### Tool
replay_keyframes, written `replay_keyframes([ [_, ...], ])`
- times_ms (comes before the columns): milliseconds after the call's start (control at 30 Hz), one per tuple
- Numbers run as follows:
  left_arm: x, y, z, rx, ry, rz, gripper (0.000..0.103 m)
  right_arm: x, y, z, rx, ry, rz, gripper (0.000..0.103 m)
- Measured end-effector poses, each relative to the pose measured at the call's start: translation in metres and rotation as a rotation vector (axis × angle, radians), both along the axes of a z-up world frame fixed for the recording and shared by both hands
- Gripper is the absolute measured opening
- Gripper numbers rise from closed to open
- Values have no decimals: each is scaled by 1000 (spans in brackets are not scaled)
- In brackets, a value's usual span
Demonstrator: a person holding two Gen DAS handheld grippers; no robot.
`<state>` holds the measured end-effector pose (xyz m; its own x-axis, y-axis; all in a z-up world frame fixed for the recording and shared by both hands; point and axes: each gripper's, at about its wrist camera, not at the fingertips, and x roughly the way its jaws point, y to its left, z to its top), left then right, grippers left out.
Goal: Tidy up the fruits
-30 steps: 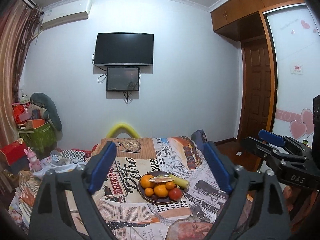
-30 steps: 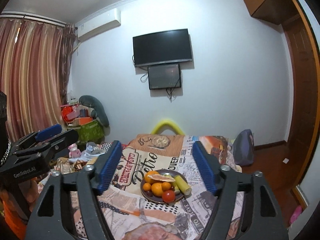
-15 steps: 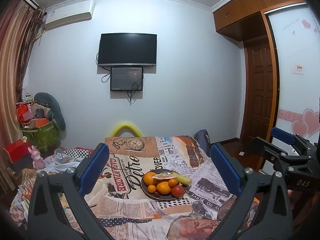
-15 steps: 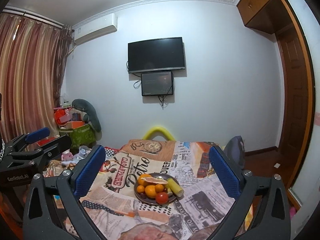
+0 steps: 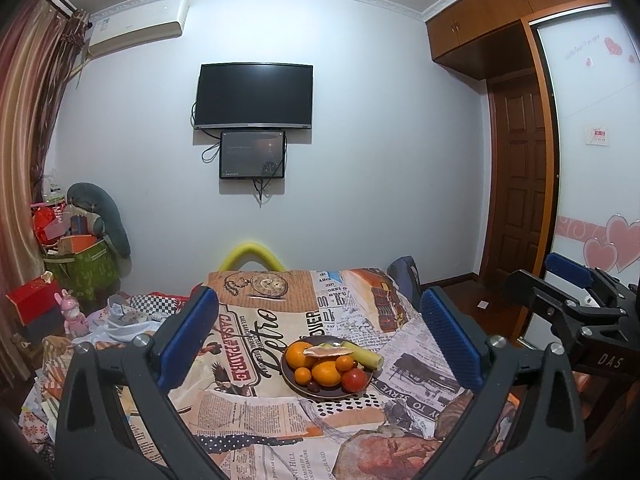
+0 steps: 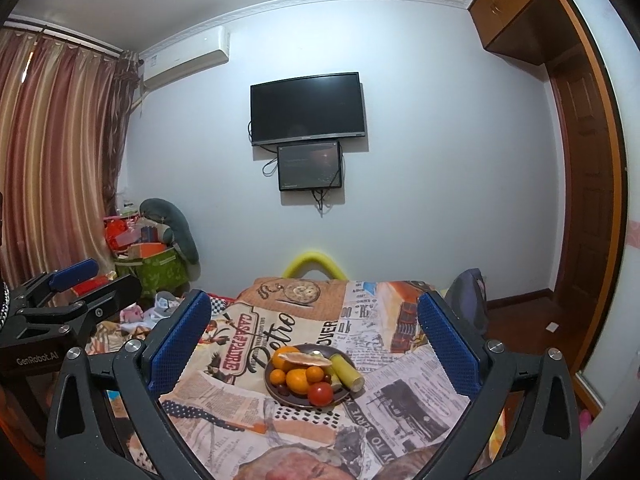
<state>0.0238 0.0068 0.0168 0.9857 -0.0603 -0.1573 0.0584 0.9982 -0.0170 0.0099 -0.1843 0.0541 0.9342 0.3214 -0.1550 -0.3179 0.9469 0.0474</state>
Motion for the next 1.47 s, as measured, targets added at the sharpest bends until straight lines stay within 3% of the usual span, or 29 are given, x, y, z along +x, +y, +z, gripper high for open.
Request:
replay_keyframes([
  [1467,5,6,-2,4,19,-35,103,-1,1,5,-13,0,-2,103],
])
